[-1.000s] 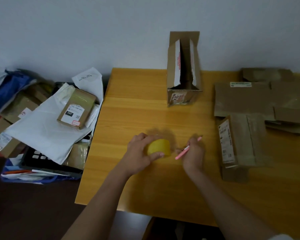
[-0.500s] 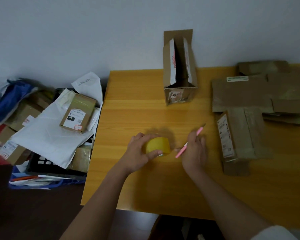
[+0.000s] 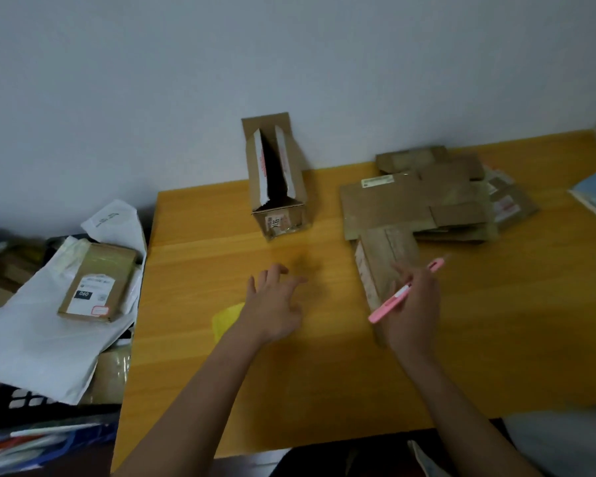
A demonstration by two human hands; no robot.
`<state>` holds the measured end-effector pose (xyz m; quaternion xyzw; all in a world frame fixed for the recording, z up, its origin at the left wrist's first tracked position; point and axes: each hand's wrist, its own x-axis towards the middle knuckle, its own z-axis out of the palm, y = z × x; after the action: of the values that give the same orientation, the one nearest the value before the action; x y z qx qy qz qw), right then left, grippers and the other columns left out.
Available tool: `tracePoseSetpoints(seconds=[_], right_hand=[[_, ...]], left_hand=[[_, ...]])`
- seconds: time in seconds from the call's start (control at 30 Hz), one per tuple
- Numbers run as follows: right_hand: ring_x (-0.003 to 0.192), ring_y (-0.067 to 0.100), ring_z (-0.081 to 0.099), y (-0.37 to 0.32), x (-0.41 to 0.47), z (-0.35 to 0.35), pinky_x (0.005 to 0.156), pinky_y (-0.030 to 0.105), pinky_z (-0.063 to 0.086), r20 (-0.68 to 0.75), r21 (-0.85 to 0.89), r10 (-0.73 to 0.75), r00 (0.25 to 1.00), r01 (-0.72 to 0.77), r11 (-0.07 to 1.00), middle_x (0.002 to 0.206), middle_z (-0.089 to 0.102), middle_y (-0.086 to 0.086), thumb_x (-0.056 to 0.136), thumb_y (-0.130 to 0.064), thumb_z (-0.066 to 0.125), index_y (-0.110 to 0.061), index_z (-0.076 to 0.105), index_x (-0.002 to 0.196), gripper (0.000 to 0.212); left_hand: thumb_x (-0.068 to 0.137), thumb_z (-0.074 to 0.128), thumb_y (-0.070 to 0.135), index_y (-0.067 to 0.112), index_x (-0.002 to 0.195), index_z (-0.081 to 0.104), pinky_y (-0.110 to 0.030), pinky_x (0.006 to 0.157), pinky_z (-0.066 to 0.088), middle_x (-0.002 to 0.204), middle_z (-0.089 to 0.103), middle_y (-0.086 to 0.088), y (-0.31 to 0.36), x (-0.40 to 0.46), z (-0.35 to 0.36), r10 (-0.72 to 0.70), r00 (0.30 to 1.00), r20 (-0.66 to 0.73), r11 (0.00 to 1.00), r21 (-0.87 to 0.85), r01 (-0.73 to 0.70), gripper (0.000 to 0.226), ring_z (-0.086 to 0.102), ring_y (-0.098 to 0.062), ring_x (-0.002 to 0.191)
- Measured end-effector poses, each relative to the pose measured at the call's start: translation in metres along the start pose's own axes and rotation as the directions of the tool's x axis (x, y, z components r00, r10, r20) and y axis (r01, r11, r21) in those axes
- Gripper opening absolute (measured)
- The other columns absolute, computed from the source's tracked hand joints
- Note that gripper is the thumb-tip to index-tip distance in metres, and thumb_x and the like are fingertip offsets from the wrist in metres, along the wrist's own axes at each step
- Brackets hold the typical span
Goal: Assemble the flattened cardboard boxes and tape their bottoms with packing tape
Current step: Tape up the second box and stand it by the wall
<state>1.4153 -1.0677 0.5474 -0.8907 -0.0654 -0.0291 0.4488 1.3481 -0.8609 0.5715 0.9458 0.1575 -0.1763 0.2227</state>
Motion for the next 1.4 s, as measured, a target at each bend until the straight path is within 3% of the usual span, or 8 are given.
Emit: tracePoseSetpoints(seconds=[0.17, 0.33, 0.6, 0.73, 0.87, 1.07, 1.2, 1.4], right_hand=[[0.079, 0.018, 0.053, 0.040, -0.002, -0.040, 0.056, 0.023, 0.042, -0.025, 0.041, 0.222, 0.975, -0.221, 0.974, 0.105, 0.050, 0.006, 0.081, 0.002, 0.069, -0.017, 0.046, 0.108, 0.040], [0.065, 0.013, 0.055, 0.058, -0.010, -0.053, 0.044, 0.018, 0.044, 0.156, 0.219, 0.278, 0.948, -0.308, 0.926, 0.090, 0.050, -0.013, 0.088, 0.008, 0.060, -0.013, 0.042, 0.102, 0.031], [0.094, 0.004, 0.063, 0.072, 0.018, -0.071, 0.070, 0.039, 0.057, 0.234, 0.332, 0.274, 0.933, -0.342, 0.879, 0.126, 0.056, -0.013, 0.090, 0.002, 0.059, -0.026, 0.037, 0.088, 0.036], [0.114, 0.000, 0.056, 0.078, 0.039, -0.072, 0.084, 0.026, 0.055, 0.205, 0.359, 0.218, 0.954, -0.281, 0.890, 0.135, 0.057, -0.011, 0.094, -0.006, 0.059, -0.023, 0.037, 0.091, 0.028], [0.128, 0.007, 0.051, 0.091, 0.031, -0.076, 0.103, 0.049, 0.046, 0.144, 0.367, 0.148, 0.979, -0.191, 0.910, 0.129, 0.062, -0.007, 0.090, -0.023, 0.068, -0.018, 0.037, 0.090, 0.031], [0.120, 0.011, 0.060, 0.091, 0.008, -0.060, 0.088, 0.032, 0.057, 0.201, 0.495, 0.087, 0.976, -0.178, 0.850, 0.134, 0.059, 0.014, 0.077, -0.018, 0.076, -0.015, 0.039, 0.085, 0.038], [0.119, 0.003, 0.057, 0.092, 0.007, -0.056, 0.084, 0.025, 0.056, 0.176, 0.326, 0.036, 0.984, -0.092, 0.941, 0.140, 0.053, -0.001, 0.073, -0.034, 0.076, -0.024, 0.038, 0.089, 0.043], [0.106, 0.019, 0.063, 0.098, 0.001, -0.041, 0.069, 0.031, 0.059, 0.078, 0.146, -0.014, 0.997, 0.003, 0.989, 0.130, 0.059, 0.016, 0.078, -0.011, 0.079, -0.023, 0.036, 0.104, 0.051]], left_hand=[[0.085, 0.046, -0.012, 0.037, 0.147, 0.032, -0.037, 0.091, 0.047, 0.155, 0.004, -0.003, 0.070, 0.033, 0.010, 0.219, 0.974, 0.054, 0.938, -0.285, -0.195, 0.080, 0.031, -0.027, 0.136], [0.085, 0.070, 0.004, 0.041, 0.150, 0.019, -0.029, 0.112, 0.033, 0.158, -0.020, -0.001, 0.089, 0.066, 0.037, 0.291, 0.952, 0.092, 0.930, -0.260, -0.259, 0.091, 0.008, -0.024, 0.148], [0.083, 0.073, 0.024, 0.023, 0.130, 0.057, -0.027, 0.075, 0.041, 0.107, 0.036, 0.000, 0.096, 0.054, 0.054, 0.333, 0.903, -0.271, 0.942, 0.140, -0.305, 0.049, 0.046, -0.020, 0.095], [0.077, 0.077, 0.019, 0.015, 0.108, 0.063, -0.038, 0.088, 0.048, 0.127, 0.048, -0.004, 0.101, 0.056, 0.058, 0.463, 0.853, -0.242, 0.886, 0.171, -0.432, 0.034, 0.051, -0.026, 0.112], [0.083, 0.063, 0.007, 0.020, 0.126, 0.055, -0.034, 0.097, 0.049, 0.146, 0.042, 0.006, 0.105, 0.057, 0.056, 0.460, 0.871, -0.171, 0.881, -0.032, -0.471, 0.045, 0.049, -0.018, 0.127], [0.091, 0.044, 0.060, 0.050, 0.139, 0.042, -0.047, 0.107, 0.040, 0.160, 0.022, 0.006, 0.115, 0.062, 0.044, 0.380, 0.923, -0.059, 0.923, 0.083, -0.375, 0.049, 0.052, -0.010, 0.125], [0.094, 0.043, 0.056, 0.056, 0.139, 0.033, -0.051, 0.104, 0.041, 0.162, 0.016, 0.005, 0.122, 0.066, 0.043, 0.375, 0.927, -0.003, 0.908, 0.202, -0.367, 0.047, 0.055, -0.015, 0.122], [0.091, 0.055, 0.043, 0.061, 0.141, 0.022, -0.042, 0.095, 0.049, 0.162, 0.011, 0.004, 0.132, 0.063, 0.044, 0.376, 0.923, 0.082, 0.871, 0.309, -0.382, 0.063, 0.043, -0.025, 0.134]])
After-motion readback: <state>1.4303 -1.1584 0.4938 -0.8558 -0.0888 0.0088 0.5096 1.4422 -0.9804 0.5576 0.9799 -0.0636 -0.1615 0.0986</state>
